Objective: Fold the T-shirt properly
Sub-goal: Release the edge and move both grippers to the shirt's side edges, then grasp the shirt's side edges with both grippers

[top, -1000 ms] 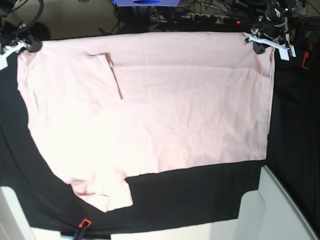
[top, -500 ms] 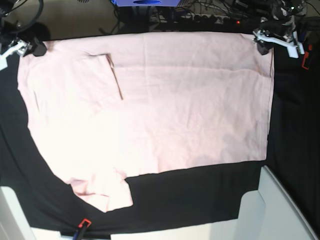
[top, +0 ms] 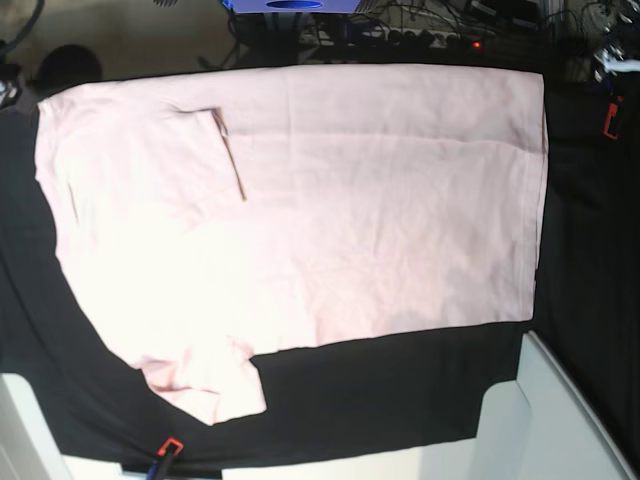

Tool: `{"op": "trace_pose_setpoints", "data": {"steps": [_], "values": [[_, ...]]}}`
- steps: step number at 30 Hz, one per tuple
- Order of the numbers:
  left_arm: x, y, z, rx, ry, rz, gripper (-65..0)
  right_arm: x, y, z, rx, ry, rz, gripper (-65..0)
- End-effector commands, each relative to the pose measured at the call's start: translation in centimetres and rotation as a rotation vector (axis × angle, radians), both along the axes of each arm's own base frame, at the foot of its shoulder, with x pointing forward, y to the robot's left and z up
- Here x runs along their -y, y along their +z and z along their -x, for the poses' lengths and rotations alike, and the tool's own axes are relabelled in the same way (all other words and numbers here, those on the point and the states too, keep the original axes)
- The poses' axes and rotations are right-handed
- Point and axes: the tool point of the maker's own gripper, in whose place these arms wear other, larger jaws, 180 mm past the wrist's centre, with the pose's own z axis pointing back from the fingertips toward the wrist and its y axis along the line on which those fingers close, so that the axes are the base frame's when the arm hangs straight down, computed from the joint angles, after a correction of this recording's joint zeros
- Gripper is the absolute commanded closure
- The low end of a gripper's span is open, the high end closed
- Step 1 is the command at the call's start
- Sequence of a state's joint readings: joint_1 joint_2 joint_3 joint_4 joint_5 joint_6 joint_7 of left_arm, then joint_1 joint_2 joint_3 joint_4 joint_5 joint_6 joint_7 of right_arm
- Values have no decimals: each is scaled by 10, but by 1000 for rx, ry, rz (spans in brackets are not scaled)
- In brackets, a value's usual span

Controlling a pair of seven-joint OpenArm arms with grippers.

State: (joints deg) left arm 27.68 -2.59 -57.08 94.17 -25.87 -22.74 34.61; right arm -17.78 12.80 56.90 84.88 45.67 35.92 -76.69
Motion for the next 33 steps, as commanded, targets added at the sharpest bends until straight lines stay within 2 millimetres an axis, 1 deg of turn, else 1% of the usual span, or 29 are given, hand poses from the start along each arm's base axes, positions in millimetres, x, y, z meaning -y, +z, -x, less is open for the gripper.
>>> {"op": "trace_pose_setpoints", "data": {"steps": [1, 3, 4, 5, 7, 9, 10, 11, 14, 16, 18, 20, 22, 25, 28, 33], "values": [[2, 18, -16, 38, -47, -44, -349, 11, 23, -34, 98, 36, 46, -432], [11, 28, -43, 27, -133, -94, -349, 13, 34, -68, 136, 105, 64, -432], [18, 25, -57, 2, -180, -112, -349, 11, 39, -87, 153, 144, 67, -434], [27, 19, -69, -20, -220, -119, -349, 9, 42, -102, 170, 173, 67, -434], [43, 6, -92, -86, -296, -151, -349, 1, 47, -140, 220, 236, 61, -434], [55, -4, -110, -117, -338, -166, -349, -6, 46, -173, 243, 294, 77, -434], [60, -9, -118, -113, -341, -155, -348, -10, 42, -187, 244, 324, 92, -434], [62, -10, -124, -97, -331, -144, -348, -14, 36, -200, 242, 347, 102, -435], [63, -13, -138, -72, -324, -126, -348, -25, 14, -229, 223, 385, 115, -435], [64, -11, -147, -57, -327, -124, -348, -27, 0, -246, 213, 379, 111, -437], [63, -11, -151, -49, -326, -122, -348, -30, -13, -254, 202, 375, 88, -437], [61, -14, -150, -55, -319, -115, -348, -35, -22, -262, 204, 364, 45, -437], [56, -13, -150, -63, -326, -126, -348, -37, -31, -265, 201, 315, 12, -437], [56, -15, -148, -72, -328, -124, -348, -39, -42, -266, 216, 272, -1, -437], [55, -19, -147, -79, -326, -115, -348, -43, -49, -270, 219, 277, 57, -437], [54, -20, -144, -87, -328, -114, -348, -29, -55, -269, 209, 302, 179, -438]]}}
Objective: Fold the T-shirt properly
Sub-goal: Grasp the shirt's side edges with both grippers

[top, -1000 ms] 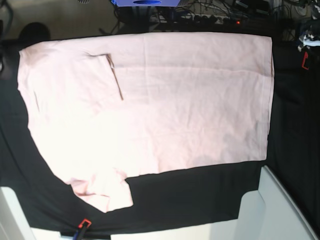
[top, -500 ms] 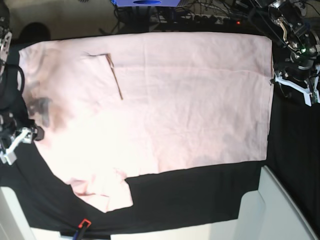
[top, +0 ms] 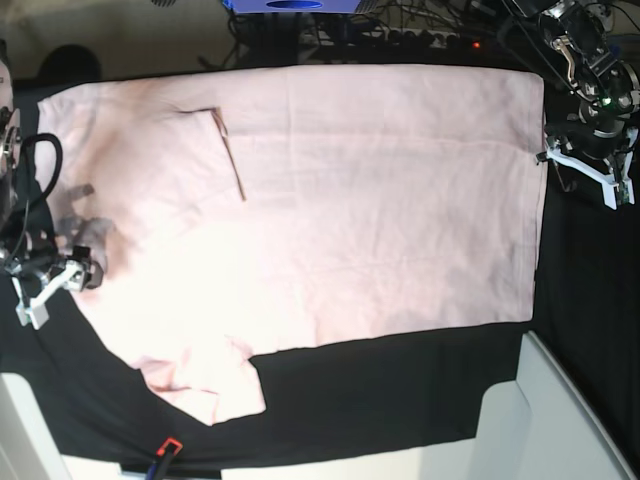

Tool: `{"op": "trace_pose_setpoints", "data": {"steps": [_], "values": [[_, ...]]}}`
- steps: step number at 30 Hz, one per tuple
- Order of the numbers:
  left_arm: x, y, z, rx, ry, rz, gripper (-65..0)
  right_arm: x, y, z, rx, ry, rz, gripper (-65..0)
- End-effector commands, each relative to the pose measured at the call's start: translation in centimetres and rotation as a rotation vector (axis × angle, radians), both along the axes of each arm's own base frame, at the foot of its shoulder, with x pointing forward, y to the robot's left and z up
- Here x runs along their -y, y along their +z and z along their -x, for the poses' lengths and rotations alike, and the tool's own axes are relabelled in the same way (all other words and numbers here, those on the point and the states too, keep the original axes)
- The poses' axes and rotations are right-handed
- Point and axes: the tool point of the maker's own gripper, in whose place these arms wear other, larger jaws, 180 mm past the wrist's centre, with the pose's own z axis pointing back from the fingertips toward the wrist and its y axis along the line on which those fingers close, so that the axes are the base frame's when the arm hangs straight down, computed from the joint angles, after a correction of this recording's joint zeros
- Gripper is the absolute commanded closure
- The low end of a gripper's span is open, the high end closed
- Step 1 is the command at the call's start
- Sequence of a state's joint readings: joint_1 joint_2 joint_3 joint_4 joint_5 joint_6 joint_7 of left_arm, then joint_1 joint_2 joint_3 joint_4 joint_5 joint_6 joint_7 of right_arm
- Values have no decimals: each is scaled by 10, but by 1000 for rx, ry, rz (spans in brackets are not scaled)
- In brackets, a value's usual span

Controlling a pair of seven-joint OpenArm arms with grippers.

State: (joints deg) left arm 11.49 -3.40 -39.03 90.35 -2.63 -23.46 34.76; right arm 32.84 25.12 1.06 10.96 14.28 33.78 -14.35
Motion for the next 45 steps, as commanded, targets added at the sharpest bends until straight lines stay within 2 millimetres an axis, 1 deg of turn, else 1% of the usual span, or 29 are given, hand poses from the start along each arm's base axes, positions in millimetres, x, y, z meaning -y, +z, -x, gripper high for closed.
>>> {"op": "trace_pose_setpoints", "data": {"steps": [1, 2, 4, 6, 8, 10, 12, 14, 16, 22, 24, 26, 28, 30, 34, 37, 38, 41, 44, 45], "values": [[-7, 14, -6, 39, -2, -31, -348, 22, 13, -10, 25, -16, 59, -438], [-8, 14, -5, 38, -1, -33, -348, 27, 14, -10, 22, -21, 84, -438], [-8, 14, -5, 37, -1, -32, -348, 46, 15, -6, 6, -38, 141, -438], [-7, 11, -2, 26, -4, -31, -348, 52, 15, -5, -1, -49, 164, -438], [-5, 11, -2, 27, -5, -30, -348, 52, 13, 0, -30, -44, 165, -437], [-5, 10, -1, 24, -4, -26, -348, 51, 12, 3, -76, -26, 169, -434], [-5, 10, -3, 28, -3, -24, -348, 47, 21, -6, -69, 5, 187, -431], [-5, 12, -5, 35, -4, -27, -348, 45, 26, -9, -60, 31, 207, -431], [-5, 13, -6, 37, -5, -28, -348, 44, 34, -17, -33, 43, 220, -435], [-7, 12, -4, 32, -1, -28, -348, 48, 37, -19, -16, 37, 225, -437], [-7, 11, -3, 30, -1, -29, -348, 48, 33, -17, -2, 25, 216, -443], [-7, 12, -2, 28, -3, -32, -348, 47, 25, -11, -11, 12, 200, -472], [-7, 12, -1, 29, -1, -32, -348, 46, 16, -4, -21, -2, 184, -479], [-7, 12, -1, 27, -1, -32, -348, 38, 11, -2, -27, 1, 169, -479], [-5, 11, -2, 27, -5, -28, -348, 32, 8, -1, -30, 11, 157, -476], [-4, 9, -1, 17, -2, -22, -348, 22, 8, -1, -27, 56, 121, -472], [-4, 6, 0, 2, 3, -14, -348, 21, 9, 0, -27, 61, 117, -456], [-4, 2, 4, -38, 19, 11, -348, 20, 9, -1, -24, 64, 116, -355], [-5, 6, -8, -20, 23, 12, -349, 20, 9, -1, -24, 64, 116, -248], [-3, 7, -12, -14, 19, 13, -351, 20, 9, -1, -24, 64, 116, -223]]}}
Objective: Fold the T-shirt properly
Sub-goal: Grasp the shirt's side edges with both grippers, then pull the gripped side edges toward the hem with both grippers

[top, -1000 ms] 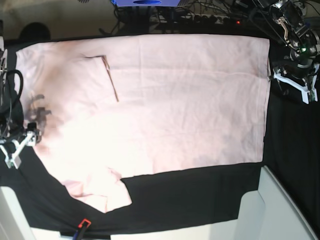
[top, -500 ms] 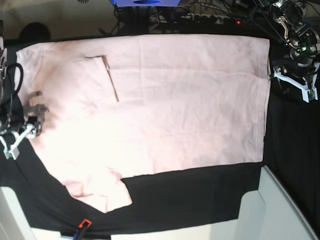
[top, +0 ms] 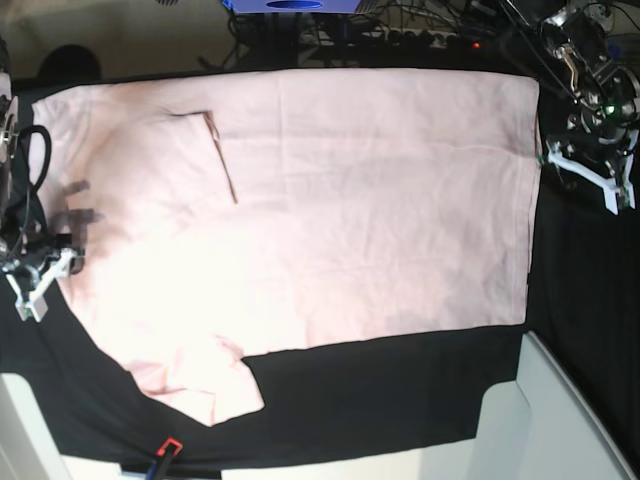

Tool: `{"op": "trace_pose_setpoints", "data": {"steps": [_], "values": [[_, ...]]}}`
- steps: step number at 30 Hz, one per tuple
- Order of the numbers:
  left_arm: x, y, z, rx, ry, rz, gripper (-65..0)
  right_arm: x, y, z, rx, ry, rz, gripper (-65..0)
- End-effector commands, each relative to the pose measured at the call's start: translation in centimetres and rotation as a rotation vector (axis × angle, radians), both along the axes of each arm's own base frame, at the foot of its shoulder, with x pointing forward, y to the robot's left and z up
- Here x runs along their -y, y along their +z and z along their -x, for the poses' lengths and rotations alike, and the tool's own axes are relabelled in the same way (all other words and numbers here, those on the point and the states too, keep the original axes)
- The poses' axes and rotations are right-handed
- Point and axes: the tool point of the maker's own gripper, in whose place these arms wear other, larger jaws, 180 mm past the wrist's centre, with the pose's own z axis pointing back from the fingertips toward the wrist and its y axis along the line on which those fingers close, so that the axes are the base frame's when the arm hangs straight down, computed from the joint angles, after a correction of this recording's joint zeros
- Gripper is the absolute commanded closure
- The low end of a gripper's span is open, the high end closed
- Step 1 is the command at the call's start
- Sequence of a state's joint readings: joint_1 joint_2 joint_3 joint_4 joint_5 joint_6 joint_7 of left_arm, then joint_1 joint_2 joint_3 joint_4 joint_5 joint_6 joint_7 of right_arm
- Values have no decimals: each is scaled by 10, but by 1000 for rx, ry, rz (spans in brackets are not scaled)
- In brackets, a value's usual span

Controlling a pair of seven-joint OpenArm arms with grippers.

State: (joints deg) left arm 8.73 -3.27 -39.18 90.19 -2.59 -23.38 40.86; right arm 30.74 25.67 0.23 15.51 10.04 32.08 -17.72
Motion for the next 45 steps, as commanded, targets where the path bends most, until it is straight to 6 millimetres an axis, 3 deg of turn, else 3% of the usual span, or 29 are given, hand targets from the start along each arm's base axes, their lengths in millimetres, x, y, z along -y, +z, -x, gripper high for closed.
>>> {"op": "trace_pose_setpoints", "data": {"steps": [1, 6, 10, 12, 19, 23, 25, 30, 32, 37, 45], "values": [[-5, 14, -11, 47, -7, -27, -354, 8, 15, -15, 42, 1, 8, -196], [-2, 9, -40, 86, 7, 31, -371, 8, 16, -15, 45, 2, 9, 0], [-2, -11, -57, 47, 28, 112, -512, 8, 16, -15, 45, 2, 9, 0], [-3, -17, -63, 37, 36, 141, -549, 8, 16, -15, 45, 2, 9, 0], [9, -16, -100, 81, 29, 217, -554, 8, 16, -15, 44, 3, 10, 0], [43, -10, -127, 68, -105, 194, -551, 8, 16, -15, 44, 3, 10, 0], [66, -15, -134, 58, -154, 209, -551, 8, 16, -15, 44, 3, 10, 0], [79, -26, -141, 46, -151, 259, -551, 8, 16, -15, 44, 4, 10, 0], [84, -40, -144, 13, -146, 300, -549, 8, 12, -10, 34, 4, 10, 0], [56, -60, -139, 4, -43, 302, -549, 7, 11, -7, 40, 17, 19, 0], [18, -54, -121, 4, 6, 219, -549, 7, 9, -3, 41, 28, 27, 0]]}}
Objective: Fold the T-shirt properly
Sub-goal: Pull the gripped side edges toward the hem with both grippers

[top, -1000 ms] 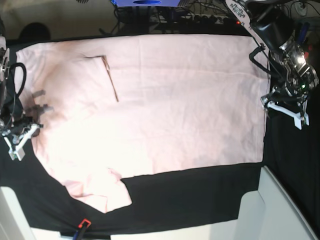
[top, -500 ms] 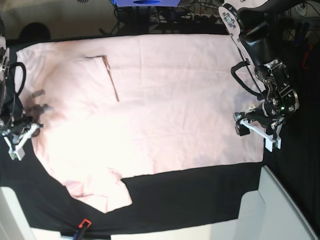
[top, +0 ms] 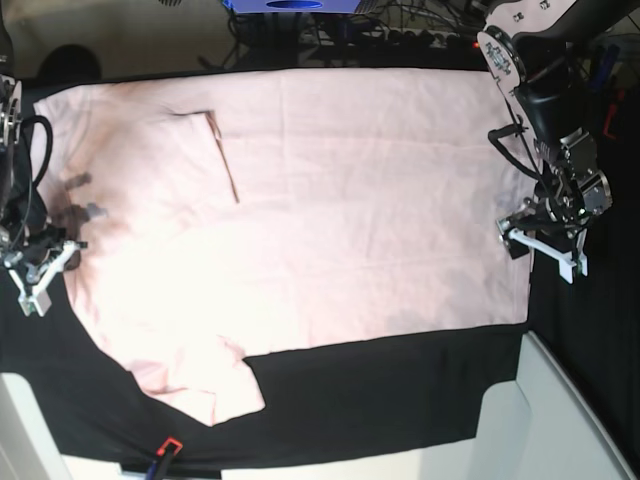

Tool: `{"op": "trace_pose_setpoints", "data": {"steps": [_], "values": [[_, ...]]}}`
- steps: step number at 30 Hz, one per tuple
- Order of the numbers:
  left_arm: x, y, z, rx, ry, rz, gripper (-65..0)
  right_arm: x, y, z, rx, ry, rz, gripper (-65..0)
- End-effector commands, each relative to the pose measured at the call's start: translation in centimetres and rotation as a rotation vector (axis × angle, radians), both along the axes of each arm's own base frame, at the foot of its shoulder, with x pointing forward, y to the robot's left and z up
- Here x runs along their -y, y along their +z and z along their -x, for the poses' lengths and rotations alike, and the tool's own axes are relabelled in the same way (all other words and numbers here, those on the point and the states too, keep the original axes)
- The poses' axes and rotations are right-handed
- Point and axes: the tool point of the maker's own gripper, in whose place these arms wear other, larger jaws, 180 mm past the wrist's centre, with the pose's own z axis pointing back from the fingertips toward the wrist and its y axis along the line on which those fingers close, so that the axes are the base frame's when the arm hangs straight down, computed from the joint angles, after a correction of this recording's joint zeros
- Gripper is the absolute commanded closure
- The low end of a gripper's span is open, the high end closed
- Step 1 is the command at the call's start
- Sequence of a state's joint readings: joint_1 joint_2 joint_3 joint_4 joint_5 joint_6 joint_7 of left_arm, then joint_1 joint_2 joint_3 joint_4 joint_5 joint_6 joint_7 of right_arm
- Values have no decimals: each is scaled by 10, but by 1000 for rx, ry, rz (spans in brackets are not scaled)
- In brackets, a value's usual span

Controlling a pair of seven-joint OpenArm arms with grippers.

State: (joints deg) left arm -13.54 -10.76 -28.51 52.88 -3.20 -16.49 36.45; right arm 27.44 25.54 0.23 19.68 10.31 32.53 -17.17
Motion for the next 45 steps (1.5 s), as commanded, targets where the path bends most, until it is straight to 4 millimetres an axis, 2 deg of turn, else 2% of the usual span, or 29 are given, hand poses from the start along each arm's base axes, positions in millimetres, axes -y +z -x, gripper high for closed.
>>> {"op": "trace_pose_setpoints", "data": {"steps": [1, 7, 9, 11, 15, 25, 26, 27, 31, 32, 34, 38, 40, 41, 45], "values": [[-11, 20, -13, 56, 4, -35, -549, 11, 12, -9, 22, -1, 20, 0], [-24, 29, -8, 69, 16, -72, -549, 11, 12, -10, 23, 0, 21, 0], [-26, 22, -4, 56, 34, -52, -549, 11, 12, -10, 23, 0, 21, 0], [-21, 17, -12, 50, 39, -23, -549, 11, 12, -10, 23, 0, 21, 0], [-11, 3, -12, 19, 41, 25, -549, 11, 11, -8, 8, 2, 22, 0], [11, -3, -19, 49, 28, 54, -543, 12, 10, -5, -7, 3, 26, 0], [14, -4, -19, 51, 28, 60, -519, 12, 10, -5, -7, 3, 26, 0], [15, -5, -19, 51, 27, 63, -469, 12, 10, -5, -7, 3, 26, 0], [17, -5, -20, 51, 26, 67, -198, 12, 10, -5, -7, 3, 26, 0], [17, -5, -21, 52, 26, 67, -148, 12, 10, -5, -7, 3, 26, 0], [16, -1, -26, 62, 28, 66, -109, 12, 10, -5, -7, 3, 26, 0], [14, 1, -27, 71, 34, 67, -99, 12, 11, -7, -3, 3, 26, 0], [13, 3, -28, 76, 34, 62, -49, 12, 11, -8, 1, 1, 25, 0], [12, 5, -29, 82, 34, 58, 0, 12, 12, -9, 5, 1, 24, 0], [8, 16, -34, 111, 31, 34, 0, 11, 26, -23, 56, 15, 35, 0]]}}
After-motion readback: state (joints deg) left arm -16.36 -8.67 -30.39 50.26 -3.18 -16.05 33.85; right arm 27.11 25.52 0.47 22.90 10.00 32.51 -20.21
